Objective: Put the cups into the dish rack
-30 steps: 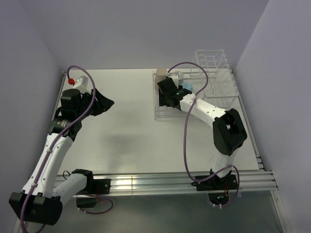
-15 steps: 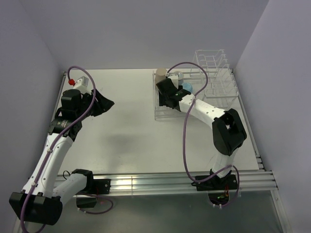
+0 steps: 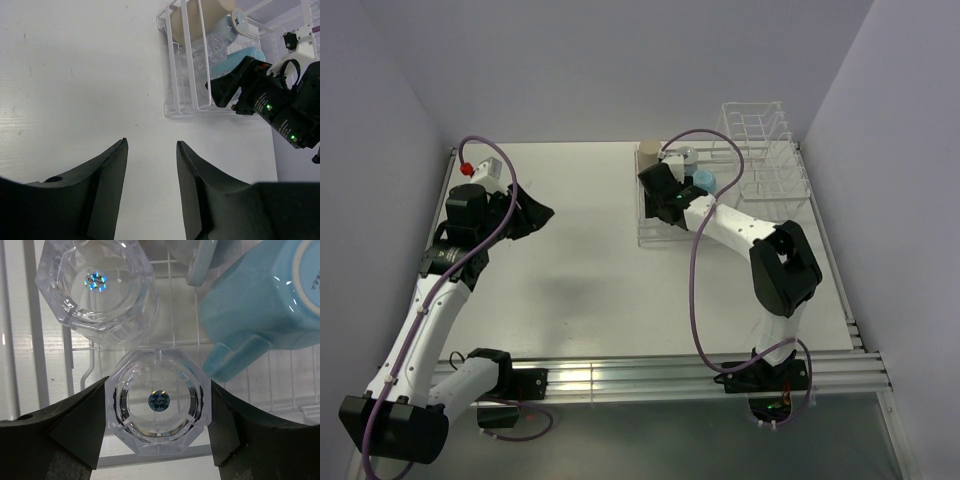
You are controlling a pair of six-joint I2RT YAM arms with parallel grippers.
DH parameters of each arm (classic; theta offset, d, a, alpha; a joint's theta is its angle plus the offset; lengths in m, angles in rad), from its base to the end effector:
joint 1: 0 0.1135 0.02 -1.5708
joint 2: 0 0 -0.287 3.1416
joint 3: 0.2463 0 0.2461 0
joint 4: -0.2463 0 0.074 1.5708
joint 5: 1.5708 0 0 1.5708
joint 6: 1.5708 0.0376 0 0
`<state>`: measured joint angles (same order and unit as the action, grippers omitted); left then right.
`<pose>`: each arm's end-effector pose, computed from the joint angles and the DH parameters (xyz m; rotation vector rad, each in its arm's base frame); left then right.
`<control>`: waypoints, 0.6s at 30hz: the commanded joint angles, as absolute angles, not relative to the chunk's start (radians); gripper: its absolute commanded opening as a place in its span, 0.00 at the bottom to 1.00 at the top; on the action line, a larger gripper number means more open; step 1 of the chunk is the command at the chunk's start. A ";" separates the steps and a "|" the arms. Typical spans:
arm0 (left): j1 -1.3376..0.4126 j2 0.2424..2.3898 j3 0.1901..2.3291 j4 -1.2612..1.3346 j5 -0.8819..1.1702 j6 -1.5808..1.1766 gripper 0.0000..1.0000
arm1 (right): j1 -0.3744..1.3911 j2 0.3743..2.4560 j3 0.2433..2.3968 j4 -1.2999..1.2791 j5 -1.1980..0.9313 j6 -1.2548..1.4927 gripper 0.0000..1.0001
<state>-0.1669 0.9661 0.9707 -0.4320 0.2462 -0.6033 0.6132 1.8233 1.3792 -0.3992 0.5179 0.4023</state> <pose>0.1915 -0.0416 0.3649 -0.2852 2.0421 -0.7325 0.3411 0.2172 0.2634 -0.0113 2.2791 -0.1052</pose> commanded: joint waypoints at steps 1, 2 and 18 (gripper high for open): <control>-0.167 0.968 0.979 -0.422 0.239 -0.578 0.50 | 0.621 1.841 1.376 -0.321 0.542 0.426 0.00; -0.167 0.968 0.977 -0.422 0.239 -0.578 0.50 | 0.623 1.838 1.370 -0.319 0.540 0.426 0.00; -0.167 0.974 0.982 -0.423 0.247 -0.577 0.50 | 0.643 1.798 1.379 -0.397 0.580 0.460 0.52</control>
<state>-0.1669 0.9779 0.9707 -0.4324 0.2459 -0.6018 0.6281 1.8240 1.3655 -0.3687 0.5468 0.4271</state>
